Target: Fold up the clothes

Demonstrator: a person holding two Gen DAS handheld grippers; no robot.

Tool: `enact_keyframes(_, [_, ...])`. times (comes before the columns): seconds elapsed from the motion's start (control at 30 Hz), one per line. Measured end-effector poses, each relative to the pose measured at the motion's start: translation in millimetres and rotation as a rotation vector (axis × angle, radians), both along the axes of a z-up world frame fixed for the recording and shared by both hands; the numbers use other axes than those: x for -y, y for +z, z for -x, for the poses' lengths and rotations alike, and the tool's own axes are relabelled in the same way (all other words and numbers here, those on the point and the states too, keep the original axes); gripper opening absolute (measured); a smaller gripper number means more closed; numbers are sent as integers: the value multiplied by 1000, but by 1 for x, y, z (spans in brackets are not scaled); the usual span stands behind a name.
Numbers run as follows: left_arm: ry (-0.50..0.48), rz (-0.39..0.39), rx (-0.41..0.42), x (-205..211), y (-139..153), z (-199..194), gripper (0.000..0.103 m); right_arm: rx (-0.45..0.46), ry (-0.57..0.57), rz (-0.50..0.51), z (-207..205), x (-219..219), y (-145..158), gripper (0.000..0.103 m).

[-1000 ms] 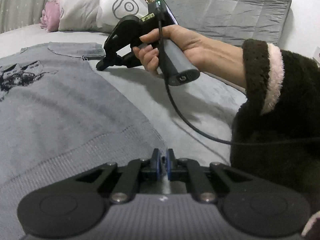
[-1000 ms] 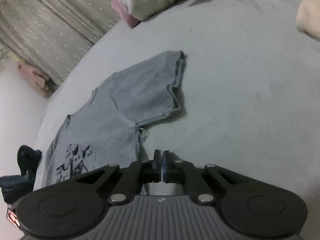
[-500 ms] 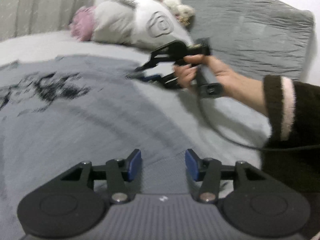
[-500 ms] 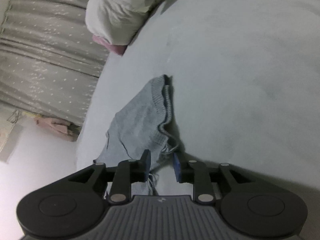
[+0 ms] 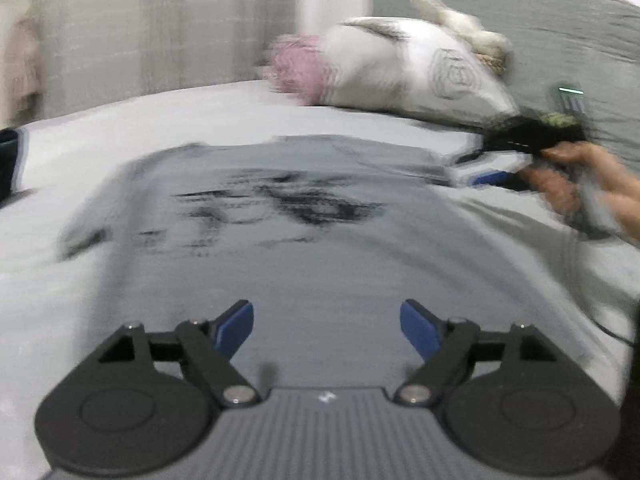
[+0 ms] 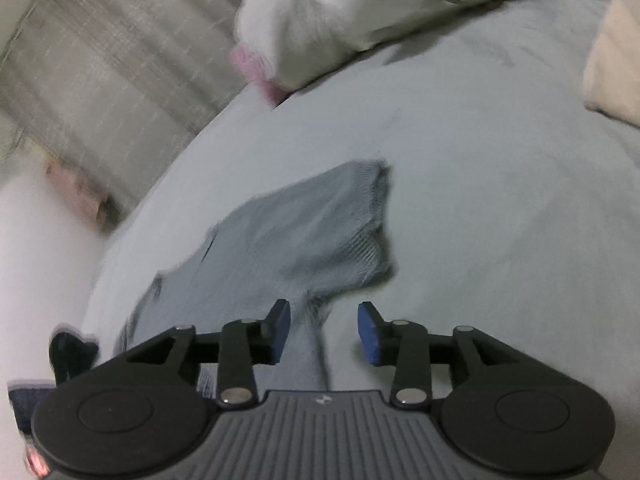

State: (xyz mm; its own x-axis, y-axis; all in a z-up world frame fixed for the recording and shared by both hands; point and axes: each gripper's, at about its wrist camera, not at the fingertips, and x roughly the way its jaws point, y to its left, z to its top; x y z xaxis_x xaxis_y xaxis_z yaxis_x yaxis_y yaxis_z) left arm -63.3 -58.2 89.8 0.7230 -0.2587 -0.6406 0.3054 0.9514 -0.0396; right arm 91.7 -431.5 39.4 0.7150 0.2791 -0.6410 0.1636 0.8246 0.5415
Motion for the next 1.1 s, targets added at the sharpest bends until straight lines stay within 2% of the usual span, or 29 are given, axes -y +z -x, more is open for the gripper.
enact_keyframes(0.1, [113, -5, -43, -30, 8, -8, 82, 45, 99, 83, 25, -29, 14, 41])
enact_keyframes(0.17, [168, 19, -80, -52, 11, -17, 82, 72, 153, 119, 43, -44, 18, 42])
enact_keyframes(0.3, [248, 95, -134, -104, 8, -38, 82, 119, 272, 196, 80, -86, 21, 42])
enact_keyframes(0.4, [279, 184, -170, -142, -1, -60, 82, 172, 388, 261, 108, -129, 20, 42])
enact_keyframes(0.53, [266, 316, -214, -187, -24, -89, 79, 292, 627, 353, 155, -211, 10, 42])
enact_keyframes(0.7, [173, 468, -205, -213, -43, -124, 77, 396, 859, 427, 189, -294, -13, 41])
enact_keyframes(0.83, [118, 564, -204, -216, -54, -148, 76, 485, 932, 474, 204, -334, -25, 41])
enact_keyframes(1.0, [95, 705, -208, -215, -64, -177, 76, 549, 967, 505, 212, -355, -27, 41])
enact_keyframes(1.1, [112, 773, -213, -211, -73, -193, 74, 568, 969, 532, 212, -358, -28, 41])
